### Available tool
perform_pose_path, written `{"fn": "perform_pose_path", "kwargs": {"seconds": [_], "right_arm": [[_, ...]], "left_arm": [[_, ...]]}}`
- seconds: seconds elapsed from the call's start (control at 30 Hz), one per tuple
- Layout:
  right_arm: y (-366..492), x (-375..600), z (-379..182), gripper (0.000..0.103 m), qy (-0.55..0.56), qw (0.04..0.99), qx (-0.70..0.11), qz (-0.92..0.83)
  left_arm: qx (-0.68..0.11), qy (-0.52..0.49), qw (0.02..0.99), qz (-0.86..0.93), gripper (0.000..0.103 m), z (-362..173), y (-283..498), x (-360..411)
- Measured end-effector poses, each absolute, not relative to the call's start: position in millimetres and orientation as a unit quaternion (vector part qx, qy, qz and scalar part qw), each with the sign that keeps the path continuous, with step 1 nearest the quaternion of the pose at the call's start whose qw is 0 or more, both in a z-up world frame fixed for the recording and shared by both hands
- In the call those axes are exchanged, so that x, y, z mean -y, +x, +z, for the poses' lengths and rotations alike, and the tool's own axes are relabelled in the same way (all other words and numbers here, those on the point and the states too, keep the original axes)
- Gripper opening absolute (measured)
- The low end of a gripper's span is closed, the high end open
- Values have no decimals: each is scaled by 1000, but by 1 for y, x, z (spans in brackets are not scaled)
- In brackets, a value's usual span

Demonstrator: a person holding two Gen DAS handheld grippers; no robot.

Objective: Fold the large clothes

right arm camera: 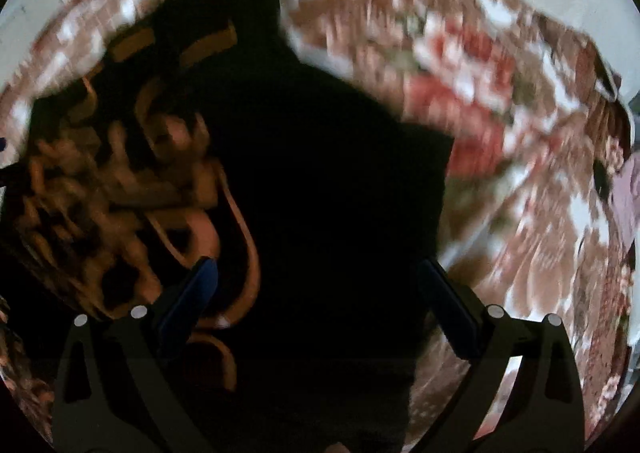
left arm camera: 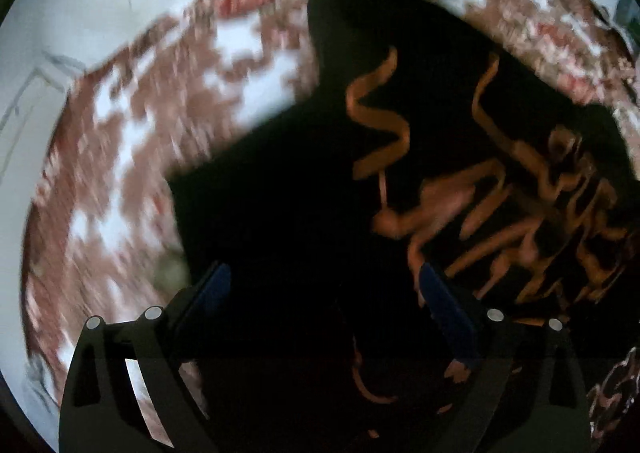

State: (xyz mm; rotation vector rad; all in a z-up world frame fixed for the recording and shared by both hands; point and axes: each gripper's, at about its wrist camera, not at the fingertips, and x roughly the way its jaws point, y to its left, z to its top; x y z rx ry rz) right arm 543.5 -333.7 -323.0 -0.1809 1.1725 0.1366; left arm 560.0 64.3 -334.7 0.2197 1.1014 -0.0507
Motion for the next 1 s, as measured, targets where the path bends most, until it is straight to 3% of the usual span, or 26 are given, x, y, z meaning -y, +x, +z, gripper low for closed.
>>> {"fn": "perform_pose_path", "kwargs": {"seconds": [0.17,0.4,0.67,0.7,0.77,0.93,1.0], "right_arm": [[608,323,-287,98,-21,837,-539,98],[740,305,-301,98,84,820,-556,109],[847,256,-336,98,-1,826,-548,131],[858,251,-342,97,-10,826,-547,134],[879,240,-356,80,-23,820,-553,145],[910,217,-377,78,-39,810,-562,163],[915,211,-380,70,-46,810,-560,168]], "left_arm": [[-497,98,861,-36,94,-293,622,-68],[-505,75,857,-66,93,-320,728,-49],[-502,80,854,-107,93,-352,844,-32],[-502,84,854,-107,92,-356,857,-32],[-503,85,852,-115,89,-361,882,-33],[-520,72,843,-118,84,-373,928,-38],[-537,65,832,-121,73,-386,942,-39]]}}
